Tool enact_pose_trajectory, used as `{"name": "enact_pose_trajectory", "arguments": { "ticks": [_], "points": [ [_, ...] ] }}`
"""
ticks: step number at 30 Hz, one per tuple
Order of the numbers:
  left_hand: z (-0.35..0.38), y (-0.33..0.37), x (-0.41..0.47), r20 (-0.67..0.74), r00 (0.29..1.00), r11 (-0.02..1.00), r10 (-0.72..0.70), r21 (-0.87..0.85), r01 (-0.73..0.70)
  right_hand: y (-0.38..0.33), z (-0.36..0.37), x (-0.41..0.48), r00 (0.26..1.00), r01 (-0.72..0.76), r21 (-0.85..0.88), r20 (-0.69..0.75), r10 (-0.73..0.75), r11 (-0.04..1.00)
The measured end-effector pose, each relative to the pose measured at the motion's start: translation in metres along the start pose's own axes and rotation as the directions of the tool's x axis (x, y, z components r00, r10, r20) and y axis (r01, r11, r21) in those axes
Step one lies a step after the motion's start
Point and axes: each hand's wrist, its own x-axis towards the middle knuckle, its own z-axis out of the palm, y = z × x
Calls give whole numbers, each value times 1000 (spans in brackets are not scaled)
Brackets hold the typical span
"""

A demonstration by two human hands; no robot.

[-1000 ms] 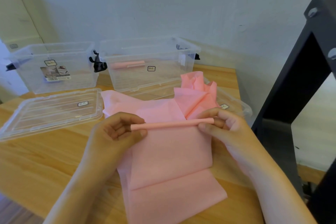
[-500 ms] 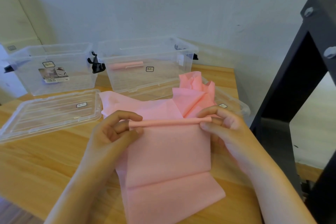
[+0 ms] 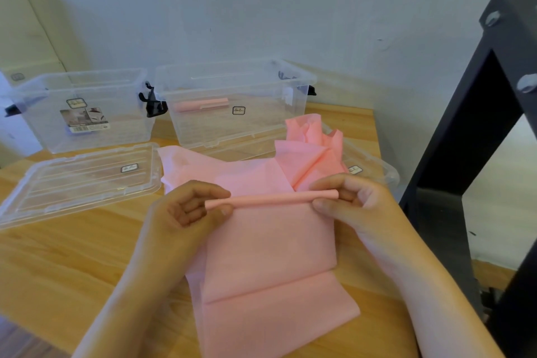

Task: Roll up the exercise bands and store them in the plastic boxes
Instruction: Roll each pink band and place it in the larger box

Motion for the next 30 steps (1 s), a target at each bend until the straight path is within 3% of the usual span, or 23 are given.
{"name": "enact_pose_trajectory", "arguments": {
  "ticks": [10, 24, 30],
  "points": [
    [-1, 8, -5, 64, 995, 986, -82, -141, 90, -3, 1, -1, 1000, 4, 53, 30, -5, 999],
    [-1, 1, 0, 28, 999, 999, -26, -24, 27, -3, 2, -2, 1000, -17, -3, 27, 17, 1000],
    [4, 10, -6, 61, 995, 990, -76, -115, 83, -3, 5, -3, 999, 33, 36, 17, -33, 999]
  ]
}}
